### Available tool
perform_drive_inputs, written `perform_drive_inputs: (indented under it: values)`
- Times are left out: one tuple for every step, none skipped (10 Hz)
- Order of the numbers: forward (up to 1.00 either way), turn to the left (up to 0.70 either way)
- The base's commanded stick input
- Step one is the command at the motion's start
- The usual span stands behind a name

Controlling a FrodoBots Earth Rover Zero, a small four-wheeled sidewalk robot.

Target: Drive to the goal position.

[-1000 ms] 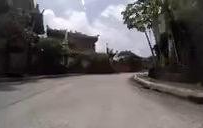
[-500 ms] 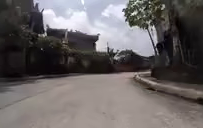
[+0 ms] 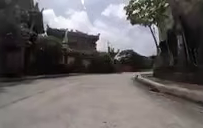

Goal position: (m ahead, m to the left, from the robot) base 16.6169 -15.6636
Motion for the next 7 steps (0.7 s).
perform_drive_inputs:
  values:
    - [0.50,0.01]
    - [0.50,0.01]
    - [0.50,0.01]
    - [0.50,0.01]
    - [0.50,0.01]
    - [0.50,0.01]
    - [0.50,0.01]
